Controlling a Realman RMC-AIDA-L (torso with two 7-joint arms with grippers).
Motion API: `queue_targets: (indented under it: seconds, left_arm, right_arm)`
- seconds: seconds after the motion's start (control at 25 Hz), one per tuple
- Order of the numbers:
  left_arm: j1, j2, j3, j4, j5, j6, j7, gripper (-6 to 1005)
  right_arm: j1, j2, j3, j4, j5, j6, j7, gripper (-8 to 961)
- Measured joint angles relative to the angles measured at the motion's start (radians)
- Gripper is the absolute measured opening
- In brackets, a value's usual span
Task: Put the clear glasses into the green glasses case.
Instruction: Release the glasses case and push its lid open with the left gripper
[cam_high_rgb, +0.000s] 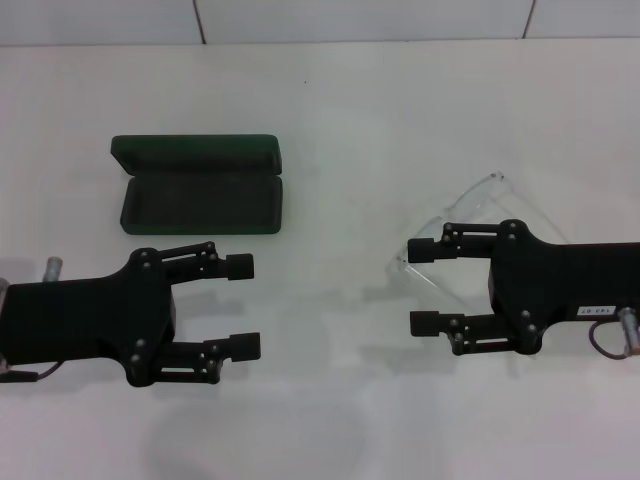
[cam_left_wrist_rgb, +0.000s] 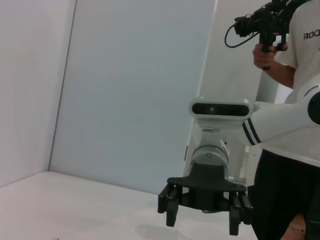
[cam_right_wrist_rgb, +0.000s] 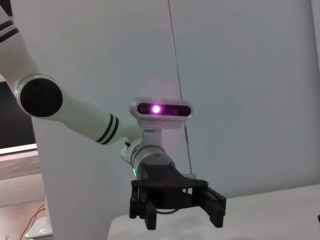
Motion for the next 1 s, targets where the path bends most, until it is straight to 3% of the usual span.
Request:
queue_targets:
  seconds: [0.76,0.88,1.0]
  left_arm:
    - [0.0,-0.006,-0.007,0.007,0.01,0.002,-0.002,816]
    - [0.001,-0.009,-0.026,0.046,-0.01,0.006,-0.017,815]
    - [0.018,-0.009,-0.1,0.156,-0.069,0.015,-0.055,815]
  right_arm:
    - [-0.02,0.001,0.008,-0.009,0.0,0.0,0.0,707]
    - [-0.044,-0.007,0.074,-0.009,-0.002,0.002,-0.006,707]
    - [-0.095,-0.025,0.192,-0.009,-0.003,0.005,-0.008,707]
